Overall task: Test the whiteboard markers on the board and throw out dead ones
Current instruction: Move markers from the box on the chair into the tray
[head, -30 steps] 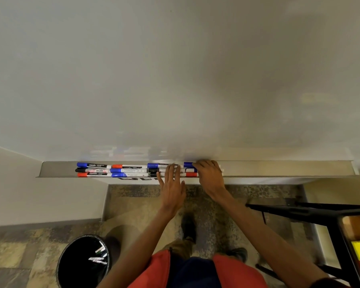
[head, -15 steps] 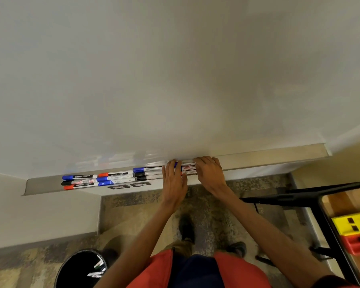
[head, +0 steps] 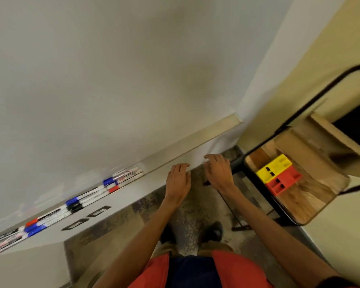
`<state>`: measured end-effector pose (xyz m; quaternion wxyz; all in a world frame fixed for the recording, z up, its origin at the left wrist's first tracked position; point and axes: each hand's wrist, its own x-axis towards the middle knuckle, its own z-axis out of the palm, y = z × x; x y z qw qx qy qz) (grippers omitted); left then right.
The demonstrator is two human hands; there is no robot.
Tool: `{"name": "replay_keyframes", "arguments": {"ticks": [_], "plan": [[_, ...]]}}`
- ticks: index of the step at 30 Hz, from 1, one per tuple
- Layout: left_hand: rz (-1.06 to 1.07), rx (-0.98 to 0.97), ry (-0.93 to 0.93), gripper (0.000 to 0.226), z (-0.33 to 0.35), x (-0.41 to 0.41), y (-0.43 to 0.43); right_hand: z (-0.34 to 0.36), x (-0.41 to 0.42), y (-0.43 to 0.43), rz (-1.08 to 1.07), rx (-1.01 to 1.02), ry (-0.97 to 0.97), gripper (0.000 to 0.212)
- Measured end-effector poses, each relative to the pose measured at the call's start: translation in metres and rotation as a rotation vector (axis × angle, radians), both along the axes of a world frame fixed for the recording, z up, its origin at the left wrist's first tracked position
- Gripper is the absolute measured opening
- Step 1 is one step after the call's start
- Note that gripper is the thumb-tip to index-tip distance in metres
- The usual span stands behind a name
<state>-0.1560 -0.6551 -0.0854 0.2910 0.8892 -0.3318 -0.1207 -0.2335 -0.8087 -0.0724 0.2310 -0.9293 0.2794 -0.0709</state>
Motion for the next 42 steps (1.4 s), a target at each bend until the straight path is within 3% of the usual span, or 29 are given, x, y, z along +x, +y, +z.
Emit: {"name": "replay_keyframes", "arguments": {"ticks": [7,13,18,25,33,38,42], "plan": [[-0.218,0.009,0.078,0.016,0.006,-0.058,-0.107,-0.006,-0.090,-0.098,-0.223,-0.050,0.089,0.034],[-0.375,0.118,0.101,0.041,0.004,-0.109,-0.181,-0.003,-0.147,-0.158,-0.299,0.036,0.238,0.057],[-0.430,0.274,0.112,0.052,-0.001,-0.128,-0.219,-0.003,-0.165,-0.184,-0.284,0.087,0.343,0.054],[-0.410,0.280,0.166,0.060,-0.004,-0.138,-0.232,-0.002,-0.165,-0.192,-0.232,0.106,0.418,0.074],[-0.371,0.209,0.195,0.062,-0.005,-0.133,-0.228,-0.005,-0.157,-0.185,-0.252,0.025,0.302,0.054],[-0.287,0.123,0.099,0.067,0.006,-0.118,-0.217,0.011,-0.136,-0.175,-0.265,-0.020,0.176,0.056],[-0.179,-0.018,0.001,0.048,0.021,-0.094,-0.194,0.023,-0.104,-0.158,-0.269,-0.004,0.099,0.059]]}}
